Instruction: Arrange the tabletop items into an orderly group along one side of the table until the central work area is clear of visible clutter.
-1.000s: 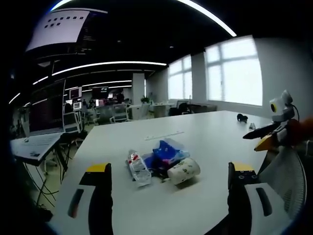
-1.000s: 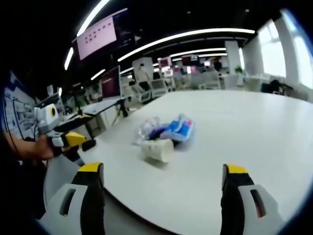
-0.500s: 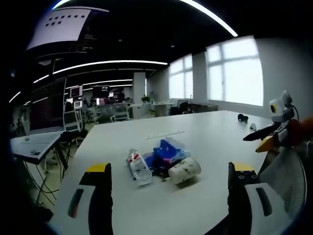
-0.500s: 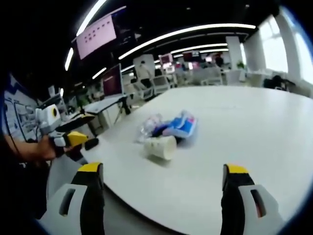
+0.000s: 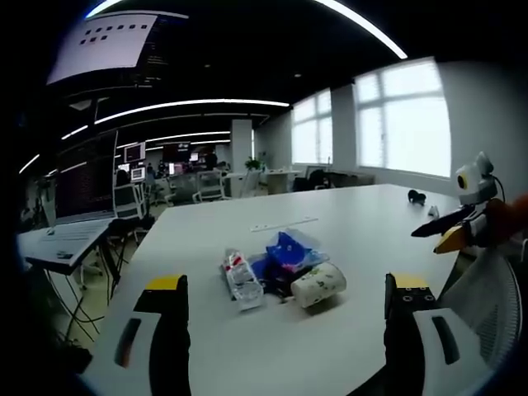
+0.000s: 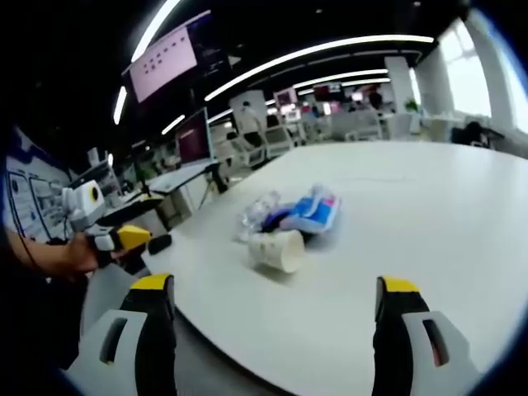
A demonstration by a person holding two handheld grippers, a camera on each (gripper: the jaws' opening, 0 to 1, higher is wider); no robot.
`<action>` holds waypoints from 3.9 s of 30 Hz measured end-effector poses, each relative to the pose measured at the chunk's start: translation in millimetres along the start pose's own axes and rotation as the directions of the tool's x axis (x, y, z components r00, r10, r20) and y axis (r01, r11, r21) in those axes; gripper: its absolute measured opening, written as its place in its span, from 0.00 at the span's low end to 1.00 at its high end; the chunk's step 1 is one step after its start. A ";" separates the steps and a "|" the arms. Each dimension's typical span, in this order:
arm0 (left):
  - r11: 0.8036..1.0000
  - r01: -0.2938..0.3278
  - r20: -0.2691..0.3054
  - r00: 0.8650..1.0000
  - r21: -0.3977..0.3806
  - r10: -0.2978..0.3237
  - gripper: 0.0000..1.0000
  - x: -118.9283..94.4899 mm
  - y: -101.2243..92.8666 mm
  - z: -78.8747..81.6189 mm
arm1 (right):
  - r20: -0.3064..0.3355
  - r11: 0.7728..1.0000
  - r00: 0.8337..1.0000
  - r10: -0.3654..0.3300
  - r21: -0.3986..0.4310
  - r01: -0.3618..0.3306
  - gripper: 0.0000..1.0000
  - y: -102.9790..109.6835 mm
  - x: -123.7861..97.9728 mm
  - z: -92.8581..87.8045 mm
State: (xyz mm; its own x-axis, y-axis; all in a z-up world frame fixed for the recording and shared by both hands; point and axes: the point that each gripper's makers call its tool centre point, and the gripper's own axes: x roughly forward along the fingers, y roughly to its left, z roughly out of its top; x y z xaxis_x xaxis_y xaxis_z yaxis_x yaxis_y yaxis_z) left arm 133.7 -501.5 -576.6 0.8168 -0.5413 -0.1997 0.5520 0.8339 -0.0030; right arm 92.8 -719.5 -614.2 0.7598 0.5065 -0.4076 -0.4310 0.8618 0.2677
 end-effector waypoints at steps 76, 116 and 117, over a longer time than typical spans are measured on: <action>0.998 -0.048 0.067 0.996 -0.044 0.051 1.00 -3.1 18.1 15.7 | -0.044 0.970 0.982 0.182 -0.154 -0.187 0.94 44.1 231.9 153.2; 0.998 -0.046 0.069 0.996 -0.035 0.048 1.00 -3.0 20.5 13.5 | -0.293 0.969 0.924 0.245 0.053 -0.240 0.87 28.5 361.2 91.2; 0.998 -0.046 0.067 0.997 -0.034 0.048 1.00 -2.8 20.4 13.2 | -0.297 0.968 0.921 0.252 0.060 -0.246 0.86 29.5 362.6 90.4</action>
State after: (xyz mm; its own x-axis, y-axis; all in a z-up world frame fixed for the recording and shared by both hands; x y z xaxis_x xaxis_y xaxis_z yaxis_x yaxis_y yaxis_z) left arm 144.9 -484.4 -563.2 0.8519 -0.5064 -0.1335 0.5076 0.8611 -0.0276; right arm 399.6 -512.9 -675.2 0.4462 0.6920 -0.5675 -0.5744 0.7077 0.4114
